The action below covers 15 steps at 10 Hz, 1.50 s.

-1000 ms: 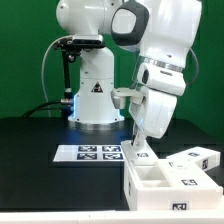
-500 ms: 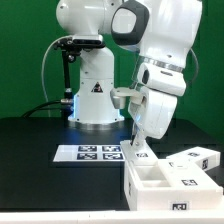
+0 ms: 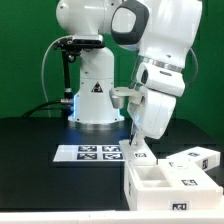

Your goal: Assemble cabinet

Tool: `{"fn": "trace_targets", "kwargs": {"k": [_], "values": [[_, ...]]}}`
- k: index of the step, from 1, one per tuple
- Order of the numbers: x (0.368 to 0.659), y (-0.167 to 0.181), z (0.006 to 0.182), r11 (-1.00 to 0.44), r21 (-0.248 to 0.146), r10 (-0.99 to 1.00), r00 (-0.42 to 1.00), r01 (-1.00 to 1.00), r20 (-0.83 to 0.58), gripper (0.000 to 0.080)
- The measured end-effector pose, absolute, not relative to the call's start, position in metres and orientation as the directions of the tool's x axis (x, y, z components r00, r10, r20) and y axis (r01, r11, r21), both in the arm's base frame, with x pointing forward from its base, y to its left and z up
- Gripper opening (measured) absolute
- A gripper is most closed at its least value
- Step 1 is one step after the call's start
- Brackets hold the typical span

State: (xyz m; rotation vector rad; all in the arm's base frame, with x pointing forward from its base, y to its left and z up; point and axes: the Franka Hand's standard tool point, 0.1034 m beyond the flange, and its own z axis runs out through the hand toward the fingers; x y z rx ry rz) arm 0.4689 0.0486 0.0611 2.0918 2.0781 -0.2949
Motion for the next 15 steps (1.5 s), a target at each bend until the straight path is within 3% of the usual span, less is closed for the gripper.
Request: {"fn": "trace_targets", "kwargs": {"k": [15], "values": [[0.486, 0.052, 0.063, 0.015, -0.024, 0.959, -0.021, 1.000, -0.283, 0.0064]]}}
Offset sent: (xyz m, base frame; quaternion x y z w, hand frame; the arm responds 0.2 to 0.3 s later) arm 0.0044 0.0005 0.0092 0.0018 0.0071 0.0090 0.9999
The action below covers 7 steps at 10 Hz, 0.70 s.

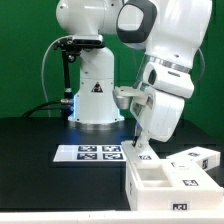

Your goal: Assemble cabinet

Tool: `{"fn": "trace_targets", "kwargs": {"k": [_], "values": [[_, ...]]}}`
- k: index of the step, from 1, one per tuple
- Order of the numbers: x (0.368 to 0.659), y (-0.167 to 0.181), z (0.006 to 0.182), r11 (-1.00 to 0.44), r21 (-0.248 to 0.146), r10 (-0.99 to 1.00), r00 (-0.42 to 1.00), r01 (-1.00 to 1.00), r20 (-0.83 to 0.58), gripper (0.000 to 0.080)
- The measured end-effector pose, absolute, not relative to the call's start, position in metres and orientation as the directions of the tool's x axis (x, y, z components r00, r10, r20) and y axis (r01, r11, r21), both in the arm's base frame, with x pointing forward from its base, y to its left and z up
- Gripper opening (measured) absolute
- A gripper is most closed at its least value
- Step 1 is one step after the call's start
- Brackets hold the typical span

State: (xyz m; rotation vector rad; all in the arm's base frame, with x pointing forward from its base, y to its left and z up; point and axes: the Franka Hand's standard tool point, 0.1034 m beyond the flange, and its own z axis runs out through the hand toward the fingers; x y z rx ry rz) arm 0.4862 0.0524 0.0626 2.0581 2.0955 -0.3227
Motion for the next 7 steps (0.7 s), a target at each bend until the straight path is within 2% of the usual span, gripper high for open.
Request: {"fn": "trace_targets", "kwargs": {"k": [4, 7], "values": [[0.487, 0.053, 0.063, 0.011, -0.027, 0.958, -0.018, 1.000, -0.286, 0.0064], [0.522, 0.060, 0.067, -0.028, -0.029, 0.943, 0.017, 0.999, -0.333, 0.0064]]}}
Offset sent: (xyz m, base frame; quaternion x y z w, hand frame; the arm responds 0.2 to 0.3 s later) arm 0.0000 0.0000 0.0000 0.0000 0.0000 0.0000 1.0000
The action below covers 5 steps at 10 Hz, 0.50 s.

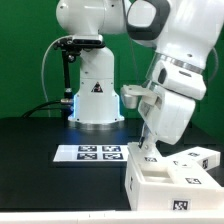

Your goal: Assemble cabinet

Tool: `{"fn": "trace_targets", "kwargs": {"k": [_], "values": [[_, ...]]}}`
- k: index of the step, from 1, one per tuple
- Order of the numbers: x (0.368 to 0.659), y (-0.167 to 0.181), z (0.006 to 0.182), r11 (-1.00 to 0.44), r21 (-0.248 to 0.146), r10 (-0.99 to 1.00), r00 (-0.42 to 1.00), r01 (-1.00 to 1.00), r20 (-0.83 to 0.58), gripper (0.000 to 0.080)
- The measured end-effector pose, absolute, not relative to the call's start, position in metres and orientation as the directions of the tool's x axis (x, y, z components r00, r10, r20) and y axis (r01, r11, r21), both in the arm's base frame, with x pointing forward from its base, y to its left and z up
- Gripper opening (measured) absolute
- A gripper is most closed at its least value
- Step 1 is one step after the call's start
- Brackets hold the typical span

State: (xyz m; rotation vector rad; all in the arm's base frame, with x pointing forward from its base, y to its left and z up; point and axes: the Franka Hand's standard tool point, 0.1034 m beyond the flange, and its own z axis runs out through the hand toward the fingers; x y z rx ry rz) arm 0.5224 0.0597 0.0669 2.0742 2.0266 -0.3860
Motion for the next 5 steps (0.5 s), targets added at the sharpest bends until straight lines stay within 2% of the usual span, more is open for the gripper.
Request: {"fn": "trace_targets", "kwargs": {"k": [2, 5], "values": [[0.550, 0.056, 0.065, 0.001, -0.038, 0.937, -0.014, 0.999, -0.349, 0.0064], [0.551, 0.054, 0.064, 0.009, -0.040, 0.937, -0.023, 0.999, -0.348, 0.0064]]}}
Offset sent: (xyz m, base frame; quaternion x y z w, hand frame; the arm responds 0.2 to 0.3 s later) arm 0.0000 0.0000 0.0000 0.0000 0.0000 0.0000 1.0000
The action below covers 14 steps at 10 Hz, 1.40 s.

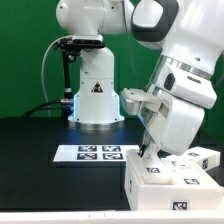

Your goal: Assemble cabinet

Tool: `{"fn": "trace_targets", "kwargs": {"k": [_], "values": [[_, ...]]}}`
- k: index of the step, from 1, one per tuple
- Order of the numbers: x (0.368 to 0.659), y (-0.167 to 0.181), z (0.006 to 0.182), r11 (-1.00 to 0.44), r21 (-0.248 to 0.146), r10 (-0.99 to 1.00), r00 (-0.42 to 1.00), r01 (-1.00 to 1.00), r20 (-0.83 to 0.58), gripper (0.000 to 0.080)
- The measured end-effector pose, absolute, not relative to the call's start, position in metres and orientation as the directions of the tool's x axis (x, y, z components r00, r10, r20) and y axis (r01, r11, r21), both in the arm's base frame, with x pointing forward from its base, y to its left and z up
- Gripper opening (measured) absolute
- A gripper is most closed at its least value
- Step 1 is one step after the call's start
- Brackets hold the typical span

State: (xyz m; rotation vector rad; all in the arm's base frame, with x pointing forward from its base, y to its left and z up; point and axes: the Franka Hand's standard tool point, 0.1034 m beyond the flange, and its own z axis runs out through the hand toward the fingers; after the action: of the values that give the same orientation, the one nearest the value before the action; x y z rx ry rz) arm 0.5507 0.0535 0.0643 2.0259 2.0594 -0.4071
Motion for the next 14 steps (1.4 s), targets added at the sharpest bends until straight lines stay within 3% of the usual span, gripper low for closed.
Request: {"fn": "trace_targets", "kwargs": {"k": [4, 11, 13, 14], "values": [[0.551, 0.053, 0.064, 0.008, -0.041, 0.937, -0.022, 0.999, -0.349, 0.0064], [0.588, 0.052, 0.061, -0.018, -0.050, 0.920, -0.003, 0.999, -0.391, 0.0064], [0.592, 0.050, 0.061, -0.018, -0.055, 0.917, -0.005, 0.998, -0.398, 0.0064], [0.594, 0.048, 0.061, -0.014, -0.077, 0.912, -0.018, 0.997, -0.410, 0.0064]]}}
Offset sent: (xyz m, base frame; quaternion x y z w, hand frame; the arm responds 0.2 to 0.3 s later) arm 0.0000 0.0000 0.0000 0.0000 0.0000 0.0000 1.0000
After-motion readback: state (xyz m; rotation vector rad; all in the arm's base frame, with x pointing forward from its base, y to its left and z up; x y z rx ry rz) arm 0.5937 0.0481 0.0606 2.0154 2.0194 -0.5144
